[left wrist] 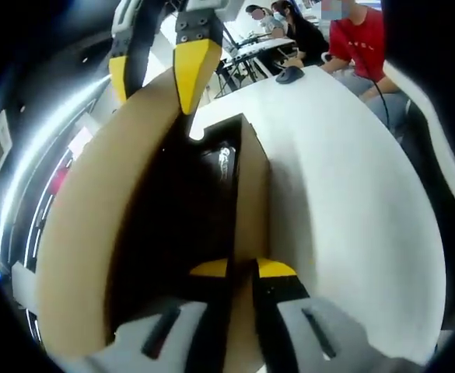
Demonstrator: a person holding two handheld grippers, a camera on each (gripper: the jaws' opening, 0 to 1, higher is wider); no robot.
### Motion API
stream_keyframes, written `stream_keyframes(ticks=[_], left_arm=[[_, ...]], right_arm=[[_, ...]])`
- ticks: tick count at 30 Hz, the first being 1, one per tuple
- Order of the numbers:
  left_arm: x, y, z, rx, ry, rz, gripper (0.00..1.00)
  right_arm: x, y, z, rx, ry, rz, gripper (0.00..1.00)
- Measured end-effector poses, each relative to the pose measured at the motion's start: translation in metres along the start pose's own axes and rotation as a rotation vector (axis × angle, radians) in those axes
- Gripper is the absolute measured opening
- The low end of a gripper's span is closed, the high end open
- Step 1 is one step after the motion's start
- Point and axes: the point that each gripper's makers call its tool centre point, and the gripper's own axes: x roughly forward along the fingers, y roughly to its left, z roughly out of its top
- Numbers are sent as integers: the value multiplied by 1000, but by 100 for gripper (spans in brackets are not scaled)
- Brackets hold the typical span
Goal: Operate the shoe box by opening the lid, removing the specified soft item, and placing it in the target area until the item is outside and the box remains undamaged.
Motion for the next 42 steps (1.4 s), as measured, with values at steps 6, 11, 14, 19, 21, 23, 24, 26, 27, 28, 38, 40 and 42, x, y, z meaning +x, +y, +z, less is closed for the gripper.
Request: stream_keyframes(ticks=[6, 11, 14, 19, 21, 23, 24, 26, 27, 28, 38, 40, 42], left_arm=[[3, -1, -1, 0, -1, -9, 9], [2, -1, 0, -13, -9, -21, 9], [1, -1, 1, -24, -14, -34, 8], [0, -1, 2, -55, -24, -68, 8], [-1, -3, 4, -55, -21, -69, 8], [-1, -3, 4, -63, -19, -70, 8], [-1, -4, 4, -67, -19, -71, 8], [-1, -4, 4, -71, -19, -72, 8], [-2, -4, 4, -71, -19, -72, 8], [-2, -4, 4, -73, -18, -73, 8], [-1, -3, 2, -83, -17, -75, 7], [0, -3, 1, -83, -17, -76, 8], [0, -3, 2, -87, -18, -76, 8]], right_arm=[[-2, -4, 2, -24, 8, 0, 29], [-4, -7, 3, -41, 9, -4, 29], [-6, -13, 4, -75, 20, -20, 28], [-7, -19, 6, -84, 16, -30, 28], [-6, -21, 7, -88, 19, -30, 28], [-2, -19, 6, -99, 25, -22, 29], [0, -18, 6, -112, 29, -21, 29], [1, -19, 6, -116, 33, -25, 29], [1, -19, 6, -117, 34, -28, 29], [1, -21, 6, -121, 35, -35, 29], [-6, -40, 11, -106, 22, -63, 28], [-6, -40, 11, -110, 22, -63, 28], [-6, -42, 11, -111, 21, -62, 28]])
